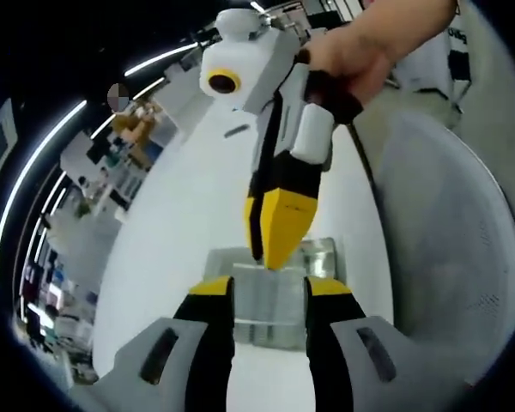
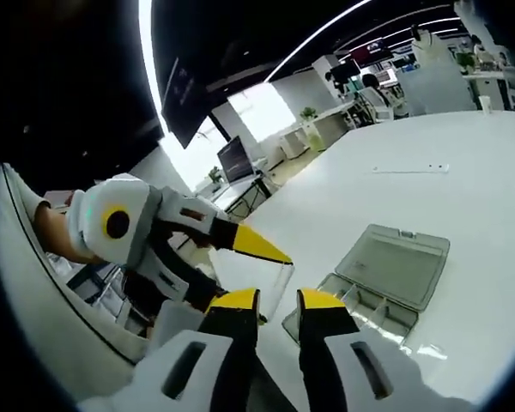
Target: Insert the divider into the dual guide fixture by aligning both edges with the guide slots and pushing it downward to the bottom, including one-sided entry, uneven engagement, binding, and posture correction.
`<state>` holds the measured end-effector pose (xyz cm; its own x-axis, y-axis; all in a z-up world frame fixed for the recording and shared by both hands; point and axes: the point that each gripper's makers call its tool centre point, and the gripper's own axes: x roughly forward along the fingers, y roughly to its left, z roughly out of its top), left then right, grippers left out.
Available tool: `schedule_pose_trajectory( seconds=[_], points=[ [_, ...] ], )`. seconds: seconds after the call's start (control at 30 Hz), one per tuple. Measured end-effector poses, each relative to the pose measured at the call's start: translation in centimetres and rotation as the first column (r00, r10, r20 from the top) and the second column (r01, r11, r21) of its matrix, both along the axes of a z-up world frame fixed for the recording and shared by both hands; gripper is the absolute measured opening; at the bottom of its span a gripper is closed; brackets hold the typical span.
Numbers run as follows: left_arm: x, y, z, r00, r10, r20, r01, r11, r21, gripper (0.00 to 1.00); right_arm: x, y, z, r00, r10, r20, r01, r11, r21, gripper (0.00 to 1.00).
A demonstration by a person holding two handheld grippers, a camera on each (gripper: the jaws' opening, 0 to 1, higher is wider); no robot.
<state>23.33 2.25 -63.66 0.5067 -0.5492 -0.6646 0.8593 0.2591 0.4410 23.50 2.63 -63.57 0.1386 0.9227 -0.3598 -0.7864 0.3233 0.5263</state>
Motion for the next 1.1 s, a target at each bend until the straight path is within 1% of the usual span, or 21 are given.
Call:
schedule_pose_trajectory(
  seconds=[0.1,0.47,0.73,0.93,1.1],
  points=[
    [0.14,-0.16,0.19,1.0,-0.003,0.011,0.003,1.0,0.0,0.29,0.03,0.04,-0.31,1.0,-0.003,-0.023,0.003,1.0,0.0,0.11],
    [0.34,-0.67,0.71,0.999,-0.013,0.037,0.013,1.0,-0.001,0.29,0.35,-0.07,-0.46,0.998,-0.017,-0.06,0.018,1.0,0.009,0.06],
    [0.26,-0.92,0.79,0.998,-0.023,0.05,0.023,1.0,0.004,0.29,0.13,0.2,-0.62,0.997,-0.003,-0.078,0.003,1.0,0.005,0.04],
    [0.3,-0.89,0.8,0.998,-0.022,0.055,0.022,1.0,0.003,0.29,0.02,0.3,-0.58,0.994,0.002,-0.108,0.0,1.0,0.016,0.01],
    [0.34,-0.88,0.74,0.998,-0.029,0.064,0.029,1.0,0.012,0.29,-0.13,0.47,-0.45,0.993,0.014,-0.121,-0.011,1.0,0.027,0.0]
  ],
)
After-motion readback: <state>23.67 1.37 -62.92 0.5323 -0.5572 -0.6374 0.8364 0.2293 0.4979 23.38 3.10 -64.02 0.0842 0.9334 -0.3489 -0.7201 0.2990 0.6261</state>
